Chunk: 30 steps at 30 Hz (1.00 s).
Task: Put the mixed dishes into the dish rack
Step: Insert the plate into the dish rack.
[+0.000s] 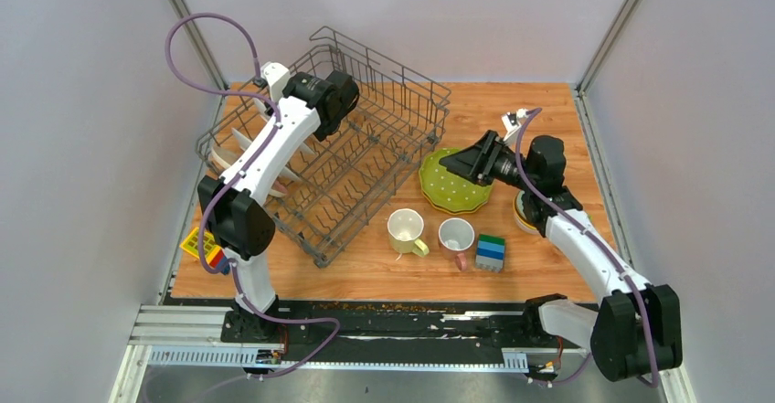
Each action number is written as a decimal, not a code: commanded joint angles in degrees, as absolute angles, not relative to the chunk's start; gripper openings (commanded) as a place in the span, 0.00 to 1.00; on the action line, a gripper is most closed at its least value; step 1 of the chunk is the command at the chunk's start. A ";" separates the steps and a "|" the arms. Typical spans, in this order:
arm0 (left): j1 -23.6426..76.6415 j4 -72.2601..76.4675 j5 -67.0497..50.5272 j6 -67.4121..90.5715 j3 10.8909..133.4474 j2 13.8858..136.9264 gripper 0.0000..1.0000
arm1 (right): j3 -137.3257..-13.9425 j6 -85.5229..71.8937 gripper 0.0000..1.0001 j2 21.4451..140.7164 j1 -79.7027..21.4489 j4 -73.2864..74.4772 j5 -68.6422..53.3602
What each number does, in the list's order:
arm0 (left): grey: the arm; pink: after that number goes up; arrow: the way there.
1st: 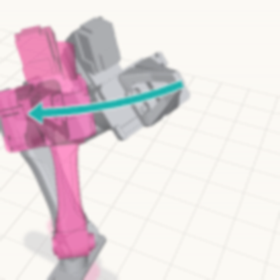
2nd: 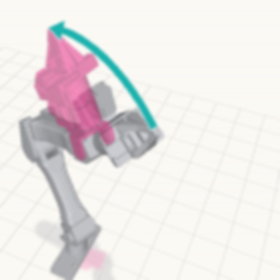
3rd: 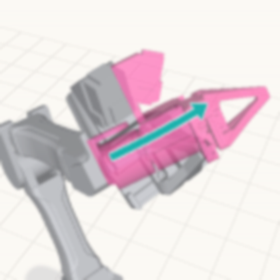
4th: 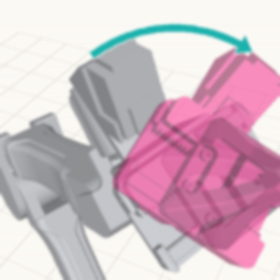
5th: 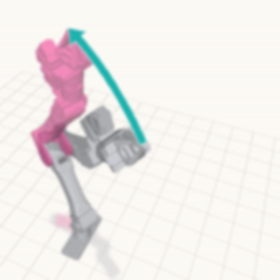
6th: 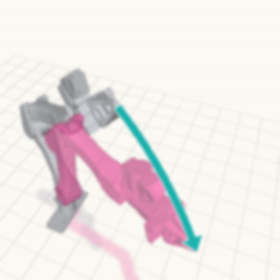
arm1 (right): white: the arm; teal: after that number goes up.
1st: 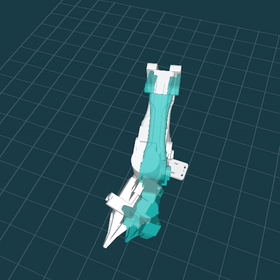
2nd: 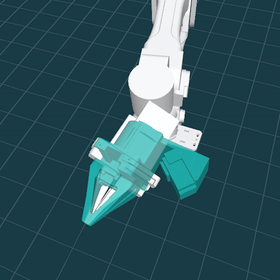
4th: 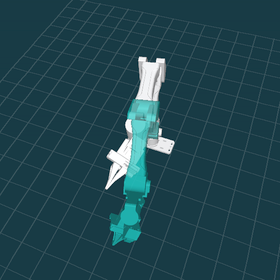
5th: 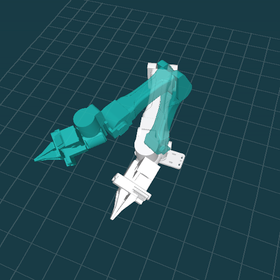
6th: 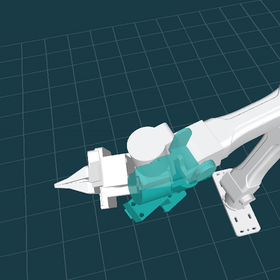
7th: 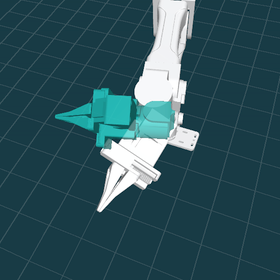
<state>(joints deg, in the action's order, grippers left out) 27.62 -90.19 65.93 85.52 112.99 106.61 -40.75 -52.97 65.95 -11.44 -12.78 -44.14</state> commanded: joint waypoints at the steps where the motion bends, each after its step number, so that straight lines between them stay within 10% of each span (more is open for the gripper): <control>1: 27.14 -95.35 69.60 84.48 114.40 104.15 0.00 | -44.17 -49.51 0.60 63.29 -11.17 -11.59 -41.41; 30: 25.14 -95.40 68.05 81.01 110.25 100.30 0.00 | -46.42 -47.15 0.60 66.79 -10.11 -10.26 -45.00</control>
<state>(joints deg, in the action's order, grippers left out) 25.36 -89.97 64.36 81.91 109.21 102.45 -44.31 -47.46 66.57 -10.39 -8.43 -43.70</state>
